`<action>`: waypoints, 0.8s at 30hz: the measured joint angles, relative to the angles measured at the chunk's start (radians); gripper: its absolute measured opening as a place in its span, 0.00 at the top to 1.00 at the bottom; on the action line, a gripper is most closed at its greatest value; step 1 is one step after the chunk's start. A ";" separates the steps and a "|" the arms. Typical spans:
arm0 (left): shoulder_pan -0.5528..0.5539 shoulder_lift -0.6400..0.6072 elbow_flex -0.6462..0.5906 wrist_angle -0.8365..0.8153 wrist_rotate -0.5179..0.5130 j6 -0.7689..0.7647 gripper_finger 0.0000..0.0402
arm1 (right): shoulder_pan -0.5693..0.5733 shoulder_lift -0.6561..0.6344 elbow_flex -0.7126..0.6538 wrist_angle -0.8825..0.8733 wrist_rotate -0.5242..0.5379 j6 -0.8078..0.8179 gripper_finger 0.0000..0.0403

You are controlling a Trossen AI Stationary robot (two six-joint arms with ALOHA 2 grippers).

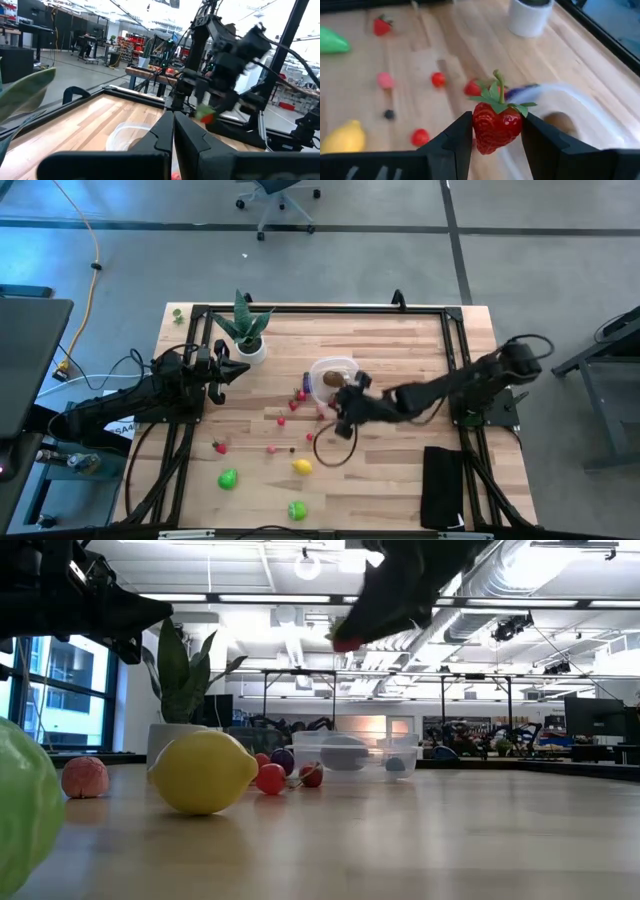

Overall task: Pick and placing Produce into tupperware
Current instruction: Put the bottom right strawberry into the transparent bin

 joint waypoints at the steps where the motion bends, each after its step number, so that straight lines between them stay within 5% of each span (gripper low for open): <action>1: 0.000 0.000 0.000 0.000 -0.001 0.000 0.99 | -0.028 -0.013 0.000 -0.028 -0.034 -0.010 0.67; 13: 0.000 0.000 0.000 0.000 0.000 0.000 0.99 | -0.279 0.083 0.000 -0.136 -0.435 -0.122 0.67; 24: 0.000 0.000 0.000 0.000 0.000 0.000 0.99 | -0.313 0.194 0.000 -0.128 -0.487 -0.170 0.67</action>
